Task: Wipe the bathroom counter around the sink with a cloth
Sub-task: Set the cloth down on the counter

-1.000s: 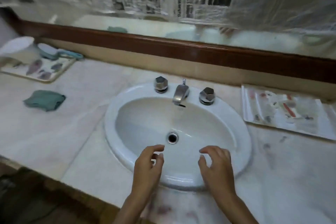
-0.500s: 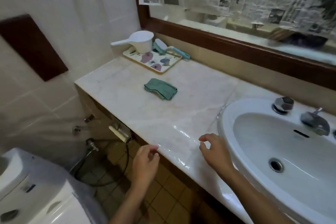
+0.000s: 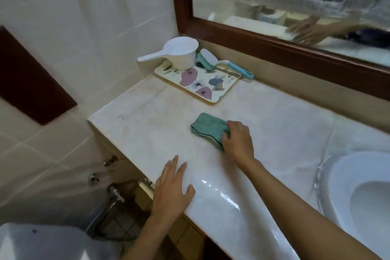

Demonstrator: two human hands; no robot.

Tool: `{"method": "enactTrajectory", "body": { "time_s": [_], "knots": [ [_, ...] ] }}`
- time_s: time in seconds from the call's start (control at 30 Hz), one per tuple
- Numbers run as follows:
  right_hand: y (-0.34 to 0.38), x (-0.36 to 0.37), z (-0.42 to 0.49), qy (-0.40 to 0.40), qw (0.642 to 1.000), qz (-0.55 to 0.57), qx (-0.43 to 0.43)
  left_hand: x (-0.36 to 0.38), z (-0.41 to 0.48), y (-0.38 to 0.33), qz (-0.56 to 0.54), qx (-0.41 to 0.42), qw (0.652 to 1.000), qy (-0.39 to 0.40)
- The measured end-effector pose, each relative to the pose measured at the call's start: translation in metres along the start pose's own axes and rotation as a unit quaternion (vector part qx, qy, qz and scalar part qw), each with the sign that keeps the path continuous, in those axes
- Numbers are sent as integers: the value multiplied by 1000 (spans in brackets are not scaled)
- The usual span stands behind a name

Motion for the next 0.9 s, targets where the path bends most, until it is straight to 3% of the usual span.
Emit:
{"method": "enactTrajectory", "body": {
  "time_s": [0.3, 0.5, 0.73, 0.9],
  "knots": [
    [7, 33, 61, 58, 986, -113, 110, 4, 12, 23, -49, 66, 995, -50],
    [33, 29, 91, 169, 977, -32, 127, -20, 60, 46, -111, 80, 988, -75],
    [96, 15, 175, 121, 989, 23, 88, -38, 170, 76, -111, 114, 983, -95],
    [111, 38, 260, 142, 983, 10, 117, -29, 212, 81, -81, 171, 979, -83]
  ]
}}
Point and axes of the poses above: each hand's wrist, its own z-axis towards the middle knuckle, its own x-axis out of the palm, y = z × x, the point moved 2 cm from there along z, towards the middle knuckle, and after that the axes turned 15 degrees about z, right-handed, at the moved point
